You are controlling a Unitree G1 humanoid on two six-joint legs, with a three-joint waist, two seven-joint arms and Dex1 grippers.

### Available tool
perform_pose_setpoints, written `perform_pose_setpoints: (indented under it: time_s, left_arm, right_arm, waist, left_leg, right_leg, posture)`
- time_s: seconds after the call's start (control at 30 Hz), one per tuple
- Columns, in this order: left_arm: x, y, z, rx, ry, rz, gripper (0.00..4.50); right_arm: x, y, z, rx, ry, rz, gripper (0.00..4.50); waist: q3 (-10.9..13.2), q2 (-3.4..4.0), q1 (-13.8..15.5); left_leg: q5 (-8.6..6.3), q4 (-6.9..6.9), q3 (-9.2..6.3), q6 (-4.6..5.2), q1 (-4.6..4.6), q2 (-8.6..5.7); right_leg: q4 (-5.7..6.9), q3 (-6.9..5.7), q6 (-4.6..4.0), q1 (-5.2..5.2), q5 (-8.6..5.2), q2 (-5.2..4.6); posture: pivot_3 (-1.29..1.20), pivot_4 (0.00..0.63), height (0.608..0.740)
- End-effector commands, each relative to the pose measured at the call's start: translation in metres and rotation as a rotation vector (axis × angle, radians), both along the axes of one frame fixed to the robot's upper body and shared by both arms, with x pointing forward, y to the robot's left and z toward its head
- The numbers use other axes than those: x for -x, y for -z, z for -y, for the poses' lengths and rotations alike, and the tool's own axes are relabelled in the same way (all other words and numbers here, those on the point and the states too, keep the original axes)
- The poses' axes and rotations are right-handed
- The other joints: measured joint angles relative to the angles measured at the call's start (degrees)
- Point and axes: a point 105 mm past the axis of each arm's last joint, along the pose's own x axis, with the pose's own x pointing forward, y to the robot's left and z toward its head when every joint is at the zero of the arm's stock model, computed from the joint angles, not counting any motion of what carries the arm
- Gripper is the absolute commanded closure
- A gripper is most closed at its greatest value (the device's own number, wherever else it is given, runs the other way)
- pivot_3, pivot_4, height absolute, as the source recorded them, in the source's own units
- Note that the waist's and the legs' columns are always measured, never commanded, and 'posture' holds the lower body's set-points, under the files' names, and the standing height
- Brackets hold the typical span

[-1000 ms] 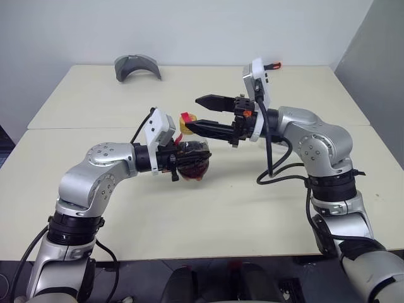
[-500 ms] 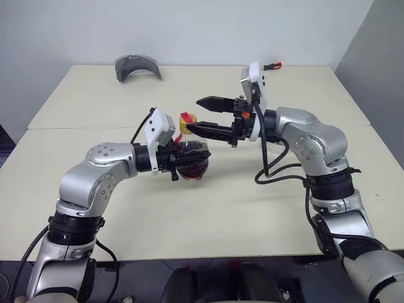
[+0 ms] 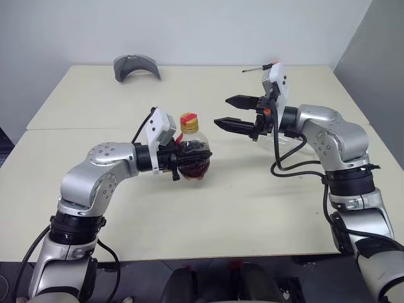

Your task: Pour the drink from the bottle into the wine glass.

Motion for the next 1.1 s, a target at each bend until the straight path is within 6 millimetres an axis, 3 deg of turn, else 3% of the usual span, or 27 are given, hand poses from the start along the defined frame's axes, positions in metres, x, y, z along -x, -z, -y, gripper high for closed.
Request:
perform_pose_setpoints:
  time_s: [0.03, 0.3, 0.57, 1.1]
  left_arm:
    - [0.003, -0.018, 0.004, 0.022, 0.033, 0.077, 3.40]
    - [0.004, -0.018, 0.004, 0.019, 0.035, 0.076, 3.40]
    - [0.005, -0.018, 0.003, 0.017, 0.033, 0.079, 3.40]
    - [0.004, -0.017, 0.004, 0.022, 0.032, 0.080, 3.40]
  right_arm:
    - [0.025, -0.017, -0.007, -0.051, -0.134, 0.024, 0.00]
    - [0.042, -0.021, -0.023, -0.082, -0.204, 0.013, 0.00]
    - [0.039, -0.028, -0.033, -0.108, -0.194, 0.034, 0.00]
    - [0.033, -0.033, -0.036, -0.123, -0.188, 0.040, 0.00]
  waist:
    - [0.00, 0.00, 0.01]
    - [0.00, 0.00, 0.00]
    - [0.00, 0.00, 0.00]
    - [0.00, 0.00, 0.00]
  left_leg:
    - [0.00, 0.00, 0.00, 0.00, 0.00, 0.00]
    - [0.00, 0.00, -0.02, 0.00, 0.00, 0.00]
    - [0.00, 0.00, -0.02, 0.00, 0.01, 0.00]
    - [0.00, 0.00, -0.01, 0.00, 0.01, 0.00]
  right_leg:
    - [0.00, 0.00, 0.00, 0.00, 0.00, 0.00]
    - [0.01, -0.01, 0.00, 0.00, 0.00, 0.00]
    - [0.01, -0.01, 0.00, 0.00, 0.00, 0.00]
    - [0.01, -0.01, 0.00, 0.00, 0.00, 0.00]
  posture:
    - [0.00, 0.150, 0.740]
    - [0.00, 0.150, 0.740]
    - [0.00, 0.150, 0.740]
    - [0.00, 0.150, 0.740]
